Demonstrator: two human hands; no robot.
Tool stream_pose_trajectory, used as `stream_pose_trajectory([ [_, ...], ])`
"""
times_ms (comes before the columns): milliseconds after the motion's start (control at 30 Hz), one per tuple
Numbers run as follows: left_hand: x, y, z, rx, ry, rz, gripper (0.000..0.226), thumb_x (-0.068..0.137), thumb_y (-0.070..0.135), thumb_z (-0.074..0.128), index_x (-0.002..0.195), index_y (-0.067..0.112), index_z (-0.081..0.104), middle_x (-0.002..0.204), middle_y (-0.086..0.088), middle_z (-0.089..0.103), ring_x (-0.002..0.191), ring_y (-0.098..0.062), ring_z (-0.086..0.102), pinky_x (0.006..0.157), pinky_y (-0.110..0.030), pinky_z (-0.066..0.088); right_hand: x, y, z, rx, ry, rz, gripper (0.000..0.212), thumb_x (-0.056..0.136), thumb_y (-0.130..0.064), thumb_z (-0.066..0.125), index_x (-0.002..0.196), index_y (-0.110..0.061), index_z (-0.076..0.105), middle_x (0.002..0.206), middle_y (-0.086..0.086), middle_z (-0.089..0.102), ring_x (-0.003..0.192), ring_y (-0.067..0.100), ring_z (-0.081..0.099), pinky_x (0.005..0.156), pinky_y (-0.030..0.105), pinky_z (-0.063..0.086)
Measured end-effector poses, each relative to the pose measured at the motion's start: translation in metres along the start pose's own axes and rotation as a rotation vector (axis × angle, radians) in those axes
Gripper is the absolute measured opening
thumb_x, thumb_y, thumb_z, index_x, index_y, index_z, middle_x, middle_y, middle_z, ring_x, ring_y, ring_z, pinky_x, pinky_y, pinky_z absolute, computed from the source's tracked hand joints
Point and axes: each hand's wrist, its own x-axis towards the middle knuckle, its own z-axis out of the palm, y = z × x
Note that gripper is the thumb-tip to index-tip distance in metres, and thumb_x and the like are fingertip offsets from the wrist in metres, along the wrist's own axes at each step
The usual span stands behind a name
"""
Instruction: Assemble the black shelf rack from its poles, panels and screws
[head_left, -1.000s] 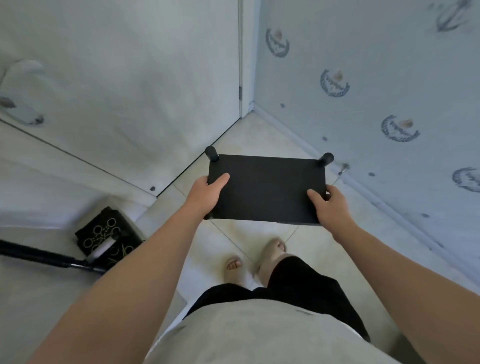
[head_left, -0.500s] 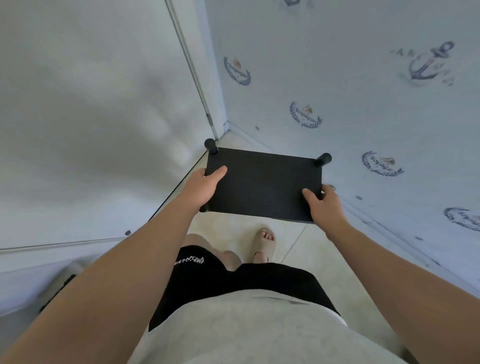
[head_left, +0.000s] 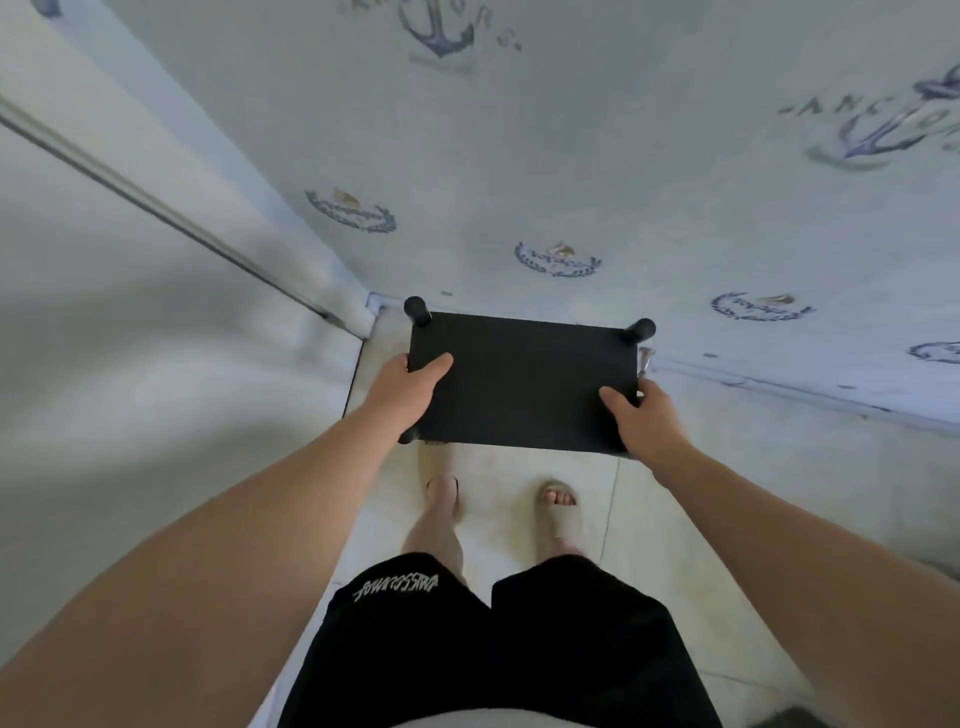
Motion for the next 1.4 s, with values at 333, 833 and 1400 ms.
stream_pose_trajectory([
  [333,0.121,0.015,0.004,0.136,-0.054,0.019,0.038,0.091,0.057,0.058,0.110,0.024,0.056,0.097,0.002,0.064,0.083,-0.020,0.064,0.064,-0.043,0.060,0.091,-0.013,0.050,0.056,0.118,0.075,0.042,0.099,-0.040,0.062,0.134,-0.018,0.054,0.113,0.003,0.062,0.085,0.015,0.060,0.055,0.021,0.046],
  [833,0.153,0.034,0.020,0.156,0.030,0.151,0.041,0.092,0.056,0.056,0.116,0.022,0.055,0.097,0.013,0.061,0.087,-0.008,0.059,0.061,-0.025,0.044,0.121,-0.030,0.038,0.044,0.141,0.037,0.047,0.099,-0.046,0.057,0.139,-0.022,0.050,0.116,-0.002,0.059,0.093,0.019,0.060,0.071,0.030,0.046],
  [1400,0.006,0.054,-0.016,0.751,-0.016,0.412,0.079,0.094,0.063,0.046,0.159,0.033,0.013,0.169,0.000,0.008,0.154,-0.032,0.000,0.121,-0.054,0.010,-0.018,-0.074,0.025,-0.270,0.051,-0.121,0.067,0.102,-0.043,0.052,0.160,-0.026,0.023,0.162,0.003,0.033,0.146,0.028,0.033,0.112,0.045,0.036],
])
